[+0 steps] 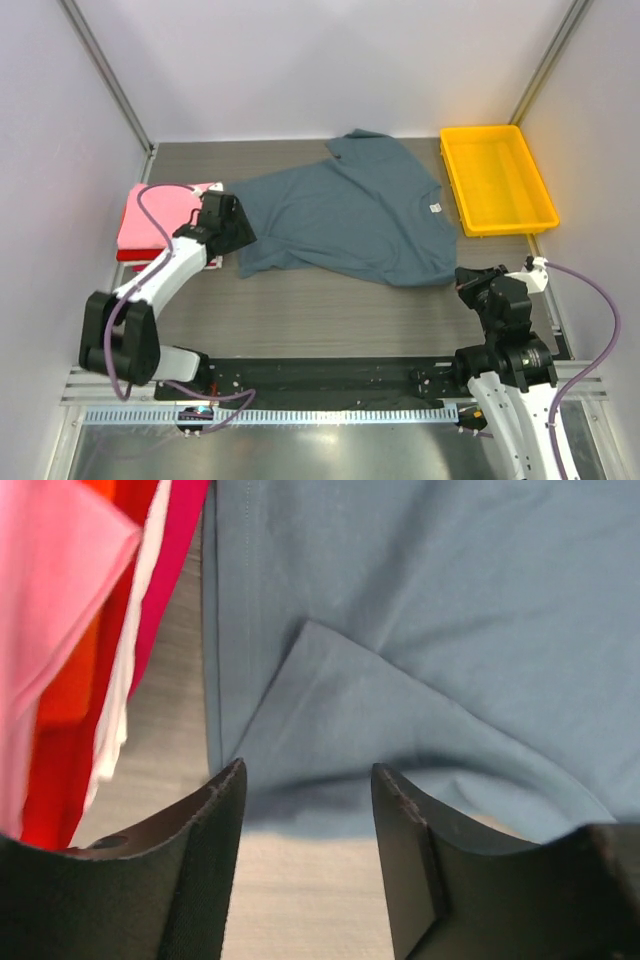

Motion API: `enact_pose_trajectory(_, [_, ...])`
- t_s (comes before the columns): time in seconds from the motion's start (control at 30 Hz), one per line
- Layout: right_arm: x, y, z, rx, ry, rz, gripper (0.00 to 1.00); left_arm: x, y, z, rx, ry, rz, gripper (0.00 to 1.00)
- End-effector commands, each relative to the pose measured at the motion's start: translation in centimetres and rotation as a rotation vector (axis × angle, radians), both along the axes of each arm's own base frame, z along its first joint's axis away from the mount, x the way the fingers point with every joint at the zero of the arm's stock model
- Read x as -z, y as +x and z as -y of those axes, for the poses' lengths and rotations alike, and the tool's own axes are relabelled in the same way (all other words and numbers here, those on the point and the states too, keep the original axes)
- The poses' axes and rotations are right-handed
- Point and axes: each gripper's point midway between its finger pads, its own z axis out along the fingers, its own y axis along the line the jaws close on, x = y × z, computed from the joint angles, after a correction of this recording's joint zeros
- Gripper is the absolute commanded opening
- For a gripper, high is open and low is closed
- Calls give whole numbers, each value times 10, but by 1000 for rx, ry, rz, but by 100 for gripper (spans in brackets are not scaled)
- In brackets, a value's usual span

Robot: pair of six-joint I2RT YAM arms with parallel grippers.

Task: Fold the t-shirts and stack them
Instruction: Flatten the tshirt out

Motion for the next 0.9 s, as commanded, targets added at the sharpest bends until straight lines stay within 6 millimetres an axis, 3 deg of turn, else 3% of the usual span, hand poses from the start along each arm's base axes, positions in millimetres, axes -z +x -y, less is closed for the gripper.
enact_pose_trajectory(0.0, [-19,10,-2,-17,-17,61,2,7,30,3,32,51,41,52])
enact_pose_trajectory(0.3, [-31,14,0,-25,-53,55,2,29,57,11,74,76,0,47])
enact_pose_trajectory(0.67, [-22,17,-2,-33,-55,31,2,58,73,12,82,116,-76,44])
enact_pose_trajectory(0.87, [-18,19,-1,-23,-60,13,2,69,73,13,74,114,-111,32])
